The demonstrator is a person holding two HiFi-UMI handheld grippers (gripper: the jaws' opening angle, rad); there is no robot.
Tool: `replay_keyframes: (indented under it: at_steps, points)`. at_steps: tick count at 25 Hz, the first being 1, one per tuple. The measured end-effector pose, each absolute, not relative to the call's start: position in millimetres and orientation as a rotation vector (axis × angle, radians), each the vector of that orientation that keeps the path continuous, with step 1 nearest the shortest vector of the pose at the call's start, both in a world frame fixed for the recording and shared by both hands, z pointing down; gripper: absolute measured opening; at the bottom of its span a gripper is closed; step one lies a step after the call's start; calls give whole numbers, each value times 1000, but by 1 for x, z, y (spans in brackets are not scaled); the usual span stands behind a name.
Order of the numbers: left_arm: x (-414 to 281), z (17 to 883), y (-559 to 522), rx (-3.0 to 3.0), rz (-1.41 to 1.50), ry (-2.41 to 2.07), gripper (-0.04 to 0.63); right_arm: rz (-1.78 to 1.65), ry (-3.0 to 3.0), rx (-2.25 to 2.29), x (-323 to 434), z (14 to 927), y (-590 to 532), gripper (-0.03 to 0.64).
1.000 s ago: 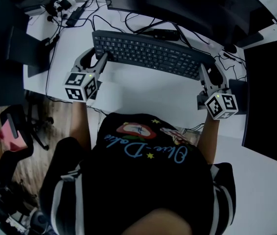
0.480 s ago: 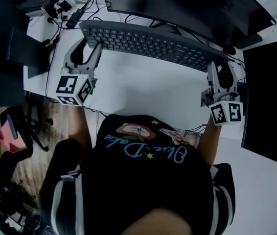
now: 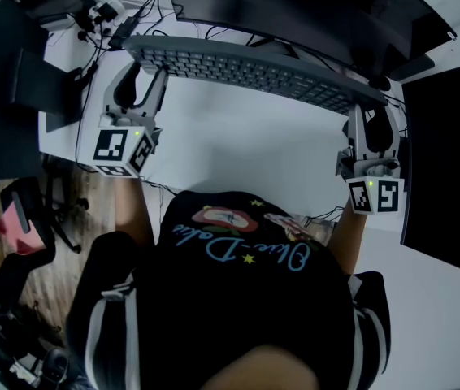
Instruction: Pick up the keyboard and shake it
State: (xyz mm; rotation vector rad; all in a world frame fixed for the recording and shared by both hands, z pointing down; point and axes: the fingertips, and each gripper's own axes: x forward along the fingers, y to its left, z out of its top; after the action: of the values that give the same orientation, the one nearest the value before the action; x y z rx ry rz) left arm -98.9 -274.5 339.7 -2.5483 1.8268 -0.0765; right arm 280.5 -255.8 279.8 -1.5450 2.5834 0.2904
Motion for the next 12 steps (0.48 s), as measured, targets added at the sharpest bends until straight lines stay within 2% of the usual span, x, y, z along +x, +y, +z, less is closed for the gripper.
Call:
replay_keyframes:
  at_steps: [12]
  points:
    - [-96, 338, -280, -2510, -8, 1824, 186, 446, 2555, -1543, 280, 267, -246, 175]
